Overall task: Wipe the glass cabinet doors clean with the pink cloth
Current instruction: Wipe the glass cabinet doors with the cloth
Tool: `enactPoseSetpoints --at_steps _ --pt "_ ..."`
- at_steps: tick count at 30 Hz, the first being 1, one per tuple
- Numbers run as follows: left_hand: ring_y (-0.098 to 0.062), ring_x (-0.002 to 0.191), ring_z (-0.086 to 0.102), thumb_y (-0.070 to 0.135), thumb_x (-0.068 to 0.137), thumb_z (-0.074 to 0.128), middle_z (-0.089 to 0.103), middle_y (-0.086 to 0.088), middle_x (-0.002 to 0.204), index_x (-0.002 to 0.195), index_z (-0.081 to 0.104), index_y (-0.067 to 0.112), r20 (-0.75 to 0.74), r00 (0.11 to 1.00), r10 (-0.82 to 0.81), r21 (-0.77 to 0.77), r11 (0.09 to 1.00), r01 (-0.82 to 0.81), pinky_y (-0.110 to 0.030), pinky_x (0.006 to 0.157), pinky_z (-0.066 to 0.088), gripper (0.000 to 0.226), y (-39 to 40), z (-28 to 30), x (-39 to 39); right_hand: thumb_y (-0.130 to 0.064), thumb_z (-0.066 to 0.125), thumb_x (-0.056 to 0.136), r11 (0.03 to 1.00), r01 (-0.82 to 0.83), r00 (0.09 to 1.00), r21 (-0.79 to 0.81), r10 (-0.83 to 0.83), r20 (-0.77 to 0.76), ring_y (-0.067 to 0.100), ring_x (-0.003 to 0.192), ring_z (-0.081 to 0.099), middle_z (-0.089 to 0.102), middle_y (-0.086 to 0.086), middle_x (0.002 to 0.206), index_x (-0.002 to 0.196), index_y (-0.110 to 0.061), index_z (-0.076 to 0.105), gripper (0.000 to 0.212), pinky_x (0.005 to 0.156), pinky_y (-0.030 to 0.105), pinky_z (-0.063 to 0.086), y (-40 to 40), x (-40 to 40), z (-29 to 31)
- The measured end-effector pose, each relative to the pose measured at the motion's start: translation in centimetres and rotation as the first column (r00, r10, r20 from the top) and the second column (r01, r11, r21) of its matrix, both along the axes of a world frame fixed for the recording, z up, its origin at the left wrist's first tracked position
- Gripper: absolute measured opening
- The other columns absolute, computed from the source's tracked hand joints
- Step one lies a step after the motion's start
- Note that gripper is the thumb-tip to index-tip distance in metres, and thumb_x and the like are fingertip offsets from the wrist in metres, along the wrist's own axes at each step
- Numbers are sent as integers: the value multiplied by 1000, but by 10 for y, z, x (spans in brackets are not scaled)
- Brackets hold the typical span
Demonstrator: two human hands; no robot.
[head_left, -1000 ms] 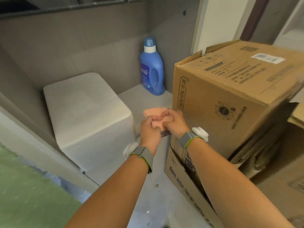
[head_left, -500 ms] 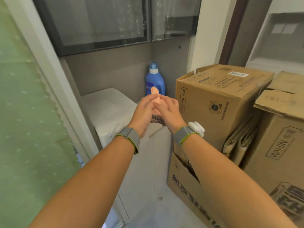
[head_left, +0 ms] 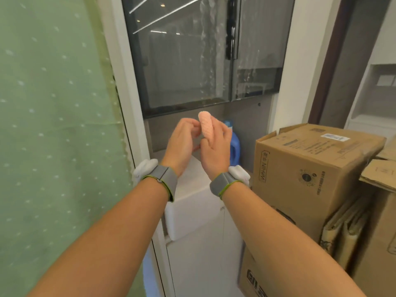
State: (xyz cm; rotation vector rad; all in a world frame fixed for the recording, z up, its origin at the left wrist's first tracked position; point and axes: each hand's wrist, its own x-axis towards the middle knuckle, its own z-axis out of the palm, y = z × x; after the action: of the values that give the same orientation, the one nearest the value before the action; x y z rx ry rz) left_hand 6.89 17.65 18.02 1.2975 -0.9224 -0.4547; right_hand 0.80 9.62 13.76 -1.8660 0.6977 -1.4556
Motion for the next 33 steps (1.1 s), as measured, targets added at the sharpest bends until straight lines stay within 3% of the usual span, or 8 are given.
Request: enactPoseSetpoints --at_steps 2,4,7,9,15,20,25,33 --pt "-27 113 65 16 105 40 72 -9 117 117 65 13 488 849 204 -15 974 -226 -43 93 54 28 6 10 16 6 51 85 987 62 998 -150 -66 -20 30 146 35 32 16 157 153 -11 43 71 123 41 31 2 10 10" --pt "-32 112 60 17 99 42 70 -12 117 121 65 7 785 528 325 -148 925 -350 -44 92 48 32 10 20 31 3 54 88 970 100 994 -223 -107 -19 35 138 40 31 16 159 155 -12 41 69 115 40 33 3 24 19" --pt "-40 100 58 14 91 49 66 -18 106 107 67 0 889 112 444 -375 847 -376 -50 79 46 27 13 34 48 -7 62 94 947 180 984 -268 -177 33 40 124 48 39 17 156 153 -11 44 62 103 38 36 2 45 26" --pt "-41 89 58 15 91 51 65 -19 99 96 66 0 856 -51 514 -498 794 -349 -48 73 42 22 12 42 58 -16 67 95 904 219 972 -367 -234 4 42 123 52 43 17 156 152 -10 46 61 101 43 40 3 59 24" --pt "-42 122 57 11 94 59 63 -22 131 119 65 -2 830 -124 543 -552 774 -308 -47 103 46 29 1 47 84 -27 67 93 744 168 971 -646 -237 -20 35 152 33 34 16 165 157 -11 22 80 124 46 29 -1 93 14" --pt "-43 147 42 12 99 53 53 -26 150 126 62 -5 829 -136 543 -558 781 -280 -53 125 32 33 -9 50 89 -39 49 100 725 203 935 -658 -344 -90 36 158 19 12 15 172 163 -14 12 77 125 51 21 -37 93 29" --pt "-44 148 42 9 94 53 53 -28 151 125 61 -8 842 -215 495 -540 785 -305 -55 128 28 36 -8 47 91 -37 44 101 776 329 902 -538 -426 -63 38 159 12 18 12 171 163 -15 22 69 128 54 16 -39 84 21" --pt "-40 145 47 21 103 47 59 -22 143 132 62 2 805 -306 507 -593 703 -393 -54 126 30 38 -17 48 83 -19 65 97 694 103 977 -712 -205 -59 42 157 14 9 18 167 158 1 21 77 126 52 25 -34 80 28"
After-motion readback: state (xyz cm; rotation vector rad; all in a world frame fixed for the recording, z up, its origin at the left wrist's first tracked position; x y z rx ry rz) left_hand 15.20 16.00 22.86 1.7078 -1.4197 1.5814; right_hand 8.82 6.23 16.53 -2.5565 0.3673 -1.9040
